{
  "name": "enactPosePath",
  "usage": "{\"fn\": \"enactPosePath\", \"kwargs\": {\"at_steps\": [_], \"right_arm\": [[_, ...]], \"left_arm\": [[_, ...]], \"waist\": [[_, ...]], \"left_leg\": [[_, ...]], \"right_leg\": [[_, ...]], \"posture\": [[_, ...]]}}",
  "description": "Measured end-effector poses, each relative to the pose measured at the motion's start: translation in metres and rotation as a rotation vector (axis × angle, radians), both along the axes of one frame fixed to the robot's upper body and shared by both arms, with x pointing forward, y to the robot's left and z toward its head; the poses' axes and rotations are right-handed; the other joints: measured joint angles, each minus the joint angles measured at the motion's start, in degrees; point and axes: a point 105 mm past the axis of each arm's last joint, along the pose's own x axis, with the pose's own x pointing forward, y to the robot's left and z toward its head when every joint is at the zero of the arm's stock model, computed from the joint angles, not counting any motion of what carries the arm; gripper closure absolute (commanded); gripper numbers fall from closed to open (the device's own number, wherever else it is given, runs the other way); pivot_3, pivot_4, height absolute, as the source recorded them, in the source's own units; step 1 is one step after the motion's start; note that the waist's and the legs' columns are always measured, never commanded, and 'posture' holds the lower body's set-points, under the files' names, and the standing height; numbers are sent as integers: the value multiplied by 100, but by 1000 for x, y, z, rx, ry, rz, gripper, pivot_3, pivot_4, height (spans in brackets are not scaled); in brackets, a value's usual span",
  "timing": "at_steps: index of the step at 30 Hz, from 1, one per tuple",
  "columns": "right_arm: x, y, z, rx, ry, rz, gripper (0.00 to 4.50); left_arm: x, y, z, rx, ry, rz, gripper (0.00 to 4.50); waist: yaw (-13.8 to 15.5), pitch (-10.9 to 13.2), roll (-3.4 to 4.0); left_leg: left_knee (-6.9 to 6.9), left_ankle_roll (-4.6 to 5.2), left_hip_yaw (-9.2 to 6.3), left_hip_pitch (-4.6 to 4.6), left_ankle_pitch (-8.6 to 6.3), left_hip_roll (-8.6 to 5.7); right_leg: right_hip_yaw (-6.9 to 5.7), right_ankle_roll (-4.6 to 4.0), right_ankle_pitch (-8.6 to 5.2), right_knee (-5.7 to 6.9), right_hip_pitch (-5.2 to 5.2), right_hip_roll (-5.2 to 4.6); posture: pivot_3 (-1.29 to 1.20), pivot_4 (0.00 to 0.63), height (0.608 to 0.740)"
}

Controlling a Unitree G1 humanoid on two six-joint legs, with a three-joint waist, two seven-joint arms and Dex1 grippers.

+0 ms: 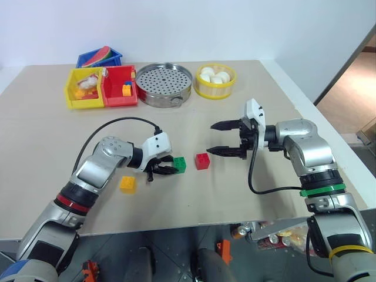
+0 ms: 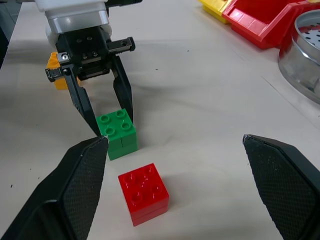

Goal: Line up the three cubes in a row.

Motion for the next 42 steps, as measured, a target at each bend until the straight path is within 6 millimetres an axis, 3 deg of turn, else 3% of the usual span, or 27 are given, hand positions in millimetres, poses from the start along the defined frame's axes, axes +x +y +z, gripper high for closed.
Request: {"fn": "enactPosePath", "kwargs": {"at_steps": [2, 3, 9, 10, 17, 25, 30, 35, 38, 42], "right_arm": [[0, -1, -1, -3, 1, -2, 0], [0, -1, -1, -4, 1, -3, 0], [-1, -1, 1, -7, -6, -1, 0], [-1, -1, 1, -7, -6, -1, 0], [-3, 0, 1, 5, 18, 10, 0], [-24, 14, 18, 53, 17, 152, 0], [-38, 26, 34, 95, -20, 223, 0], [-42, 27, 34, 93, -32, 237, 0], [-43, 28, 30, 85, -37, 238, 0], [-42, 26, 21, 62, -38, 229, 0]], "left_arm": [[1, 0, 0, 1, 0, -2, 3210], [1, 1, 0, 2, 0, -2, 2192], [2, 3, -2, 16, 4, -3, 149], [2, 3, -2, 16, 2, -4, 39], [-1, 11, 7, 45, -21, -15, 39], [-10, 23, 51, -43, -51, 19, 39], [-16, 35, 69, -173, -80, 150, 39], [-25, 47, 83, -300, -180, 305, 39], [-36, 57, 87, -378, -261, 399, 39], [-52, 65, 70, -430, -270, 505, 39]], "waist": [[0, 0, 0], [0, 0, 0], [-1, 0, 0], [-1, 0, 0], [-3, 0, 0], [-3, 0, 1], [-12, 0, 1], [-4, 0, 0], [-11, -1, 1], [-6, 0, 0]], "left_leg": [[3, 0, 0, 0, 0, 0], [4, 0, 0, 0, 0, 0], [5, 0, 0, 0, 0, 1], [5, 1, 0, 0, 0, 1], [5, 1, 0, 0, 0, 2], [5, 1, -2, -1, 0, 2], [5, 1, -3, 1, 0, 5], [10, 1, -3, 0, 0, 5], [11, 1, 2, 5, -1, 4], [12, 6, 0, 8, -4, 5]], "right_leg": [[0, 0, 1, 1, 0, 0], [0, 1, 2, 1, 0, 0], [0, 0, 2, 1, 0, 1], [0, 0, 2, 1, 0, 1], [0, 0, 2, 2, -1, 2], [-1, 1, 1, 2, 0, 2], [-1, 0, 2, 3, 0, 2], [-1, 1, 2, 4, 4, -1], [3, 4, 3, 2, 9, -6], [3, 1, 5, 3, 10, -3]], "posture": [[0, 150, 740], [0, 150, 740], [0, 150, 740], [0, 150, 740], [0, 150, 740], [0, 150, 740], [0, 150, 740], [0, 150, 740], [0, 150, 740], [0, 150, 740]]}}
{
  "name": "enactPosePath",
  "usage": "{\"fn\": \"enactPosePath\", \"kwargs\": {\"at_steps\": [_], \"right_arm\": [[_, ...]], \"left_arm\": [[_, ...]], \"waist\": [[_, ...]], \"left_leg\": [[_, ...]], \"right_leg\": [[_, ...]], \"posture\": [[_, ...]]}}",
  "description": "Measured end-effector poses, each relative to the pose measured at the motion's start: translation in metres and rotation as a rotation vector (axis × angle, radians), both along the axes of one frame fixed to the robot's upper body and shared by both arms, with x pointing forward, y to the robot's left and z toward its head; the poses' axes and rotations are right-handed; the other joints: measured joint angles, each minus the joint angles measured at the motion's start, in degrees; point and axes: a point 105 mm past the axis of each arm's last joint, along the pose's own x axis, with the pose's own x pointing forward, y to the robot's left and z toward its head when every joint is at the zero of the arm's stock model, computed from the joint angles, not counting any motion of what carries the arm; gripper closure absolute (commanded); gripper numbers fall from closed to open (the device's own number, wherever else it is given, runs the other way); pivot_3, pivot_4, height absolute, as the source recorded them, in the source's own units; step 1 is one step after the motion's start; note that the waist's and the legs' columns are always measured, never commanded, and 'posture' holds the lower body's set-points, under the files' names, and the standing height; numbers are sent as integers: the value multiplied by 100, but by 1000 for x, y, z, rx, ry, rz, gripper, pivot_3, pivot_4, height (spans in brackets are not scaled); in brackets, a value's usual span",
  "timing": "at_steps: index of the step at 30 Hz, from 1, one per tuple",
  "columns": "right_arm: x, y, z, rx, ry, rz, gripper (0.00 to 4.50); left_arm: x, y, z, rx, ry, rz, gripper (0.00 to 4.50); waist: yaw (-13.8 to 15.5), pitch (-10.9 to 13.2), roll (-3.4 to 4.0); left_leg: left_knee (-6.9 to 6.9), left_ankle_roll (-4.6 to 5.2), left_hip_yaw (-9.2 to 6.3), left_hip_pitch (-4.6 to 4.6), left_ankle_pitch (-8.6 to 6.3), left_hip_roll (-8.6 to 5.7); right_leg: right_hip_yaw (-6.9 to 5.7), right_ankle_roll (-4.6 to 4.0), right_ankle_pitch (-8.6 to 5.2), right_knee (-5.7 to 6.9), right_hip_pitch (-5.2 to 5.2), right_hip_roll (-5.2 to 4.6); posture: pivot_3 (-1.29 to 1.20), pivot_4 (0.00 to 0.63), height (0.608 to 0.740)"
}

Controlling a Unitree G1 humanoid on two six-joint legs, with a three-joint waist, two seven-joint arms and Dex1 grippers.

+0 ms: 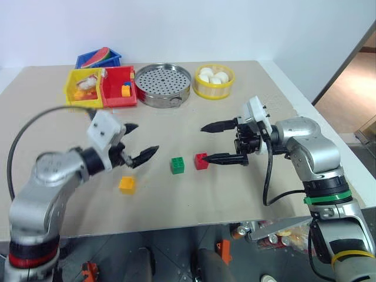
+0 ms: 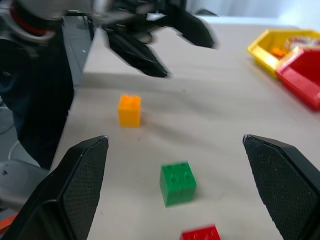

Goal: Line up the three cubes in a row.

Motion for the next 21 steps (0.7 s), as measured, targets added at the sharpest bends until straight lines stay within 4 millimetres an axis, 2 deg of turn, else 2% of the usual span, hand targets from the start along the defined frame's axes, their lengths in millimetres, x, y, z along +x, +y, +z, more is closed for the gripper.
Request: {"fn": "enactPosePath", "kwargs": {"at_steps": [5, 10, 14, 21], "right_arm": [[0, 3, -2, -10, -22, 13, 0], [3, 4, -10, -25, -16, 12, 0], [6, 3, -11, -31, -23, 5, 0], [6, 1, -10, -38, -29, -3, 0]], "left_arm": [[-20, 15, -23, -65, -2, 162, 39], [-27, 25, -31, -76, -36, 282, 39], [-34, 24, -49, -80, 8, 327, 39], [-40, 16, -60, -88, 45, 300, 39]], "waist": [[3, -1, -1], [8, -1, -1], [8, -1, -1], [7, -1, -1]], "left_leg": [[5, 1, -2, 15, 1, 2], [18, 5, 5, 14, 4, -1], [21, 5, 7, 11, 3, -1], [19, 4, 5, 9, 2, 1]], "right_leg": [[-2, -18, 1, 0, 13, 0], [4, -36, 2, -2, 14, -7], [4, -37, 2, -3, 12, -8], [3, -39, 0, -3, 7, -6]], "posture": [[0, 150, 740], [0, 150, 740], [0, 150, 740], [0, 150, 740]]}}
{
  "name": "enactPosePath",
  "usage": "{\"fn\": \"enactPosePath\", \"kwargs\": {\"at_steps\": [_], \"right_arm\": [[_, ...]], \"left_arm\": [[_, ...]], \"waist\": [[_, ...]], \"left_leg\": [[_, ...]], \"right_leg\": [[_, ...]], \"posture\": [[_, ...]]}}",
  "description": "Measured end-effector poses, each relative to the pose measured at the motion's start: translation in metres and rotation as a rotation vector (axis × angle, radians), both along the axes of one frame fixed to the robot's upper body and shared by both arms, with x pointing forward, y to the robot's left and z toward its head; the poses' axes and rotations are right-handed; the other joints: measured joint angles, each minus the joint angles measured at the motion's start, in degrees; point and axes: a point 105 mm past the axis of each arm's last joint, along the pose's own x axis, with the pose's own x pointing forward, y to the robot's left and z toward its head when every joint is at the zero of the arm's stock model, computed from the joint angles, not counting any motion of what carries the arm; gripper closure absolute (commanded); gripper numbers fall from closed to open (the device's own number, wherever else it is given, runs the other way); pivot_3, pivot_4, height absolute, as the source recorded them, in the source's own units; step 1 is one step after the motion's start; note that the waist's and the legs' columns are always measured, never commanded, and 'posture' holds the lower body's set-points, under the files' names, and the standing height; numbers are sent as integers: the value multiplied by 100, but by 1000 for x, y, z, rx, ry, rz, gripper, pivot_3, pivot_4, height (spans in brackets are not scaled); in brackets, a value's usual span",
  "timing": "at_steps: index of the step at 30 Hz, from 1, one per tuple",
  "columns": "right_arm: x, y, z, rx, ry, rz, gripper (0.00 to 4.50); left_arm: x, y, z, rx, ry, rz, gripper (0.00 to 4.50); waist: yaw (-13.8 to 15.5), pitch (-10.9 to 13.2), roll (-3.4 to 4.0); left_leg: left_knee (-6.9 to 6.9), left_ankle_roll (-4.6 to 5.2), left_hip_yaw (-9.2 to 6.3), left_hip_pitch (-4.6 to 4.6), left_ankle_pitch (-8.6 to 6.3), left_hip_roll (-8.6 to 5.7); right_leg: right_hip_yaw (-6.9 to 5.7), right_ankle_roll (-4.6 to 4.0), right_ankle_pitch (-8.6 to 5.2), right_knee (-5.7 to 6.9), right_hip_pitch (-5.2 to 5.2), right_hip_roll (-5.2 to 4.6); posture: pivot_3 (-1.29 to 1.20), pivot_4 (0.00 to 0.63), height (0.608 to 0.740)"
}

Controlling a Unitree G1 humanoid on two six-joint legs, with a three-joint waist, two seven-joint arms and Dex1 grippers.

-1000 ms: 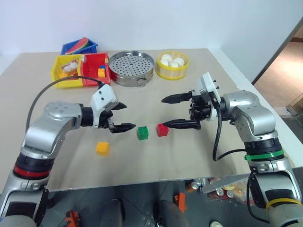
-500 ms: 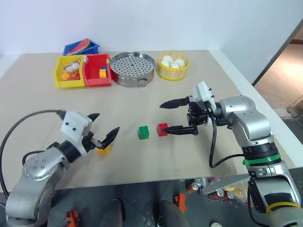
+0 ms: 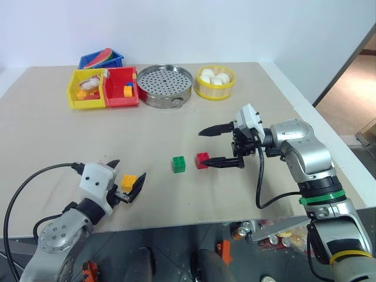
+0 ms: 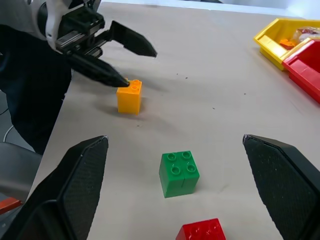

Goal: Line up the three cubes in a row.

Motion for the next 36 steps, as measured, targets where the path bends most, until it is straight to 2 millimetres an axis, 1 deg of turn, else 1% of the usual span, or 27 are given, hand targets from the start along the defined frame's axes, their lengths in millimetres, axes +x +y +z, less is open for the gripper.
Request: {"fn": "enactPosePath", "kwargs": {"at_steps": [2, 4, 11, 19, 28, 31, 34, 35, 36], "right_arm": [[0, -1, 0, -4, -1, -5, 0], [1, -3, 0, -10, -4, -12, 0], [1, -6, 0, -18, -7, -22, 0], [1, -8, -1, -21, -11, -27, 0], [2, -9, -1, -25, -14, -32, 0], [2, -9, -1, -27, -15, -33, 0], [2, -9, -1, -28, -18, -32, 0], [2, -9, -1, -29, -20, -33, 0], [2, -9, -1, -29, -20, -33, 0]], "left_arm": [[0, 0, -1, 0, 5, -5, 39], [-2, 1, -6, -6, 28, -1, 39], [-3, 6, -17, -64, 79, 51, 39], [-1, 6, -25, -68, 121, 72, 39], [-1, 2, -32, -95, 167, 44, 39], [-1, 1, -35, -101, 190, 39, 801], [0, 0, -37, -104, 208, 38, 1766], [1, 0, -37, -106, 212, 37, 2240], [1, 0, -38, -106, 213, 37, 2547]], "waist": [[0, 0, 0], [0, 0, 0], [0, 0, 0], [-1, 0, 0], [-1, 0, 0], [-1, 0, 0], [-1, 0, 0], [-1, 0, 0], [-1, 0, 0]], "left_leg": [[0, 0, 1, -1, 0, 0], [0, -1, 2, -1, 0, 0], [0, -1, 1, -4, -1, -1], [0, -2, 1, -6, -2, -1], [-2, -2, 1, -10, -2, -1], [-2, -3, 1, -11, -2, -1], [-2, -3, 1, -12, -2, -1], [-2, -3, 1, -12, -2, -1], [-2, -3, 1, -12, -2, -1]], "right_leg": [[0, 0, 0, 0, -1, 0], [1, 0, 0, -1, -2, -1], [1, 0, 0, -2, -5, -1], [1, 0, -1, -3, -7, -1], [1, -1, -1, -4, -12, -1], [1, -1, -1, -5, -14, -1], [1, -1, -1, -5, -15, -1], [1, -1, -1, -5, -15, -1], [1, -1, -1, -5, -15, -1]], "posture": [[0, 150, 740], [0, 150, 740], [0, 150, 740], [0, 150, 740], [0, 150, 740], [0, 150, 740], [0, 150, 740], [0, 150, 740], [0, 150, 740]]}}
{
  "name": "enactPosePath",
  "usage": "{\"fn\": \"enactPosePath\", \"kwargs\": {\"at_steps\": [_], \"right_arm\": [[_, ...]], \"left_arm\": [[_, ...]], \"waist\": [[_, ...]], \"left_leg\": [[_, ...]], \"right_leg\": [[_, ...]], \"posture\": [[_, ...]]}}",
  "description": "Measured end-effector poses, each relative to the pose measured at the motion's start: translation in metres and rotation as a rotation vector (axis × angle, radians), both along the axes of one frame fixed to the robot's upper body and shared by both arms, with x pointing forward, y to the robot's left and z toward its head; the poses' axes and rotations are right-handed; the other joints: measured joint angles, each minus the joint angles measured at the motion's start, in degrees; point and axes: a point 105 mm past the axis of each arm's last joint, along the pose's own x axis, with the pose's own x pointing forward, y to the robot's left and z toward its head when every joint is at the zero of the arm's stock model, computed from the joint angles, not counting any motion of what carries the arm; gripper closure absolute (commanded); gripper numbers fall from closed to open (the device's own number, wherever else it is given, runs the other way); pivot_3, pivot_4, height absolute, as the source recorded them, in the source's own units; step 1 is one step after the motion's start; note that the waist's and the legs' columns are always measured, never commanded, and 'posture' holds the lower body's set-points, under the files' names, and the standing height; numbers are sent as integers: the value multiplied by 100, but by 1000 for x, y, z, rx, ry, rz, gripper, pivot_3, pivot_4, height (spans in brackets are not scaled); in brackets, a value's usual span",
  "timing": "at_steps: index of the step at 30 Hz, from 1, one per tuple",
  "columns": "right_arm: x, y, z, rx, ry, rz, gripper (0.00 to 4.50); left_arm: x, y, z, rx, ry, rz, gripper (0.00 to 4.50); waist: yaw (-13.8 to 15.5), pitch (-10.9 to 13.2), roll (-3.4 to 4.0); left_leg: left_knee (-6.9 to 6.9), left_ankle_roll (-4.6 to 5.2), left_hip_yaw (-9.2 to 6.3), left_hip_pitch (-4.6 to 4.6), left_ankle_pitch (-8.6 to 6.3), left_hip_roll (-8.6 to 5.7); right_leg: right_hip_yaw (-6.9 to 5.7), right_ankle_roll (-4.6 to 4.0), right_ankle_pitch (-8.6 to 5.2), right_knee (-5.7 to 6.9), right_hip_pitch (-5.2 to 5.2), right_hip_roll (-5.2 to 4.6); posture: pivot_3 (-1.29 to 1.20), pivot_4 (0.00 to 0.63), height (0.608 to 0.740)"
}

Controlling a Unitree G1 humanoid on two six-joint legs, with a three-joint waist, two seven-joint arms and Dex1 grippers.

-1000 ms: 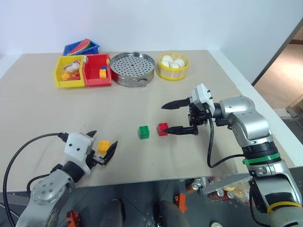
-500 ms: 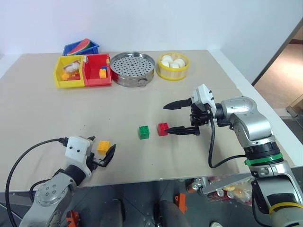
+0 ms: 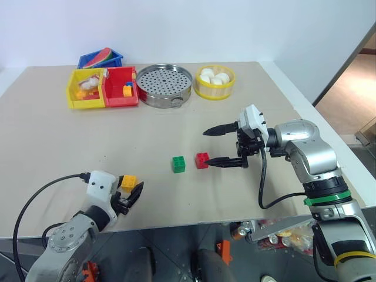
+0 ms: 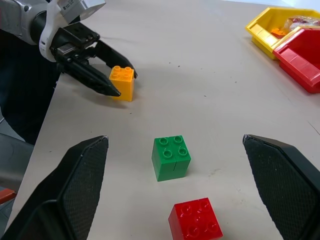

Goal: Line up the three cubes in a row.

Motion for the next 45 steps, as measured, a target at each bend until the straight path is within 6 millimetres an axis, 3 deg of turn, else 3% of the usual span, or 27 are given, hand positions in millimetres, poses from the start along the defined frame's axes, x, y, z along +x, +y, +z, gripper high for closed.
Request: {"fn": "enactPosePath", "kwargs": {"at_steps": [2, 16, 20, 28, 34, 45], "right_arm": [[0, 0, 0, -3, -4, -1, 0], [2, -1, 0, -11, -14, -16, 0], [5, -1, 1, -5, 5, -26, 0], [8, 3, 4, 28, 79, -15, 0], [10, 2, 2, 23, 62, -18, 0], [13, -4, -3, -2, 39, -46, 0]], "left_arm": [[1, 1, 0, 3, 5, 4, 3086], [11, 10, 2, 131, -35, -93, 3086], [25, 10, 12, 188, -99, -237, 3086], [46, -12, 27, 274, -172, -641, 3086], [72, -5, 37, 276, -120, -765, 3086], [82, -15, 26, 231, -52, -902, 3086]], "waist": [[0, 0, 0], [0, 0, 1], [1, 1, 2], [3, 1, 2], [2, 1, 2], [-1, 1, 2]], "left_leg": [[0, 0, -1, 0, 0, 0], [0, -6, -10, 4, -4, -1], [0, -6, -8, -1, -3, -2], [-38, -2, 4, -8, -3, -3], [-53, 1, -9, -10, -7, 0], [-46, 6, -9, -9, -13, 0]], "right_leg": [[0, 0, 0, 0, 0, 0], [-3, -10, 4, -1, -7, 0], [-5, -16, 8, -2, -13, -1], [-5, -2, 2, -21, -21, 1], [-4, 19, -6, -19, -23, 22], [-1, 23, -10, -9, -21, 24]], "posture": [[0, 150, 740], [0, 150, 740], [0, 150, 740], [0, 150, 740], [0, 150, 740], [0, 150, 740]]}}
